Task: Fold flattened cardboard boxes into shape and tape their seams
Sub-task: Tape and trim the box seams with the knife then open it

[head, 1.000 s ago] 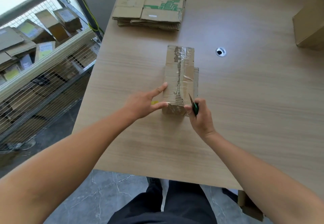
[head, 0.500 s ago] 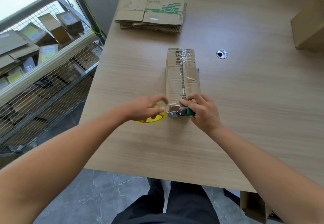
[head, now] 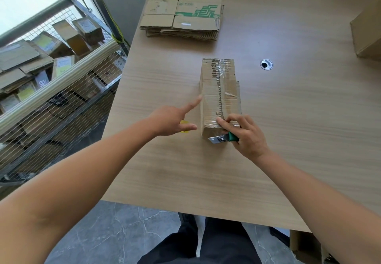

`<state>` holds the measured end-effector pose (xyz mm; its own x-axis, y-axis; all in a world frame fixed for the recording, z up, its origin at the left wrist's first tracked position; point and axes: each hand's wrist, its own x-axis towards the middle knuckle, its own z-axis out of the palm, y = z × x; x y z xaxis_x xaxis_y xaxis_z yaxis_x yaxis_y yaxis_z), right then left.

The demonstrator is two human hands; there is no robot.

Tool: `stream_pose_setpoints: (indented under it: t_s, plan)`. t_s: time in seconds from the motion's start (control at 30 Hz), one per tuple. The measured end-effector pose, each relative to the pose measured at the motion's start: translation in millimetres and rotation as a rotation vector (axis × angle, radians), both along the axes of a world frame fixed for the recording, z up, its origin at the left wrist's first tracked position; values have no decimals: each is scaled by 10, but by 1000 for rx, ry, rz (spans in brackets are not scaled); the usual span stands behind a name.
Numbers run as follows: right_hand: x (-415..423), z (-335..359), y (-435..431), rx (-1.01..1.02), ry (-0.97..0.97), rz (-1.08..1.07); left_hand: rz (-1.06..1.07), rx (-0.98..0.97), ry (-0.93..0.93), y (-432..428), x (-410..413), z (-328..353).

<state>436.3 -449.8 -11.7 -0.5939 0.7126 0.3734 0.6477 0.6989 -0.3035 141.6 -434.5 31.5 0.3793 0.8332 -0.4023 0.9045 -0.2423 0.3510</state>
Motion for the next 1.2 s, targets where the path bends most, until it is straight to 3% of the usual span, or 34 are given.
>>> stream_pose_setpoints:
  t_s: [0.17,0.27,0.3,0.4,0.47,0.63,0.9,1.0,1.13,1.2]
  plan:
    - [-31,219,-71,-230,42,-95,-101,-24,-10,125,58,36]
    - [-153,456,-441,-423,405,-400,-97,15,-16,127,52,22]
    - [-233,535,-609,-547,510,-483,-97,27,-15,121,47,15]
    - [-579,617,-972,-1229,714,-566,-101,48,1,105,58,6]
    - [-759,589,-993,-1361,655,-579,-94,43,1,103,71,18]
    - [-976,536,-731,-1364,528,-508,-64,38,5,81,59,67]
    - [-1044,556,-529,-1454,477,-631,-77,86,54,89,101,45]
    - [-1098,587,-455,-1471,332,-673,-78,111,61,89,109,35]
    - [-929,666,-513,-1841,-27,-629,-151,129,124,121,103,82]
    - [-803,656,-625,-1762,-99,-577,-178,150,151,166,93,90]
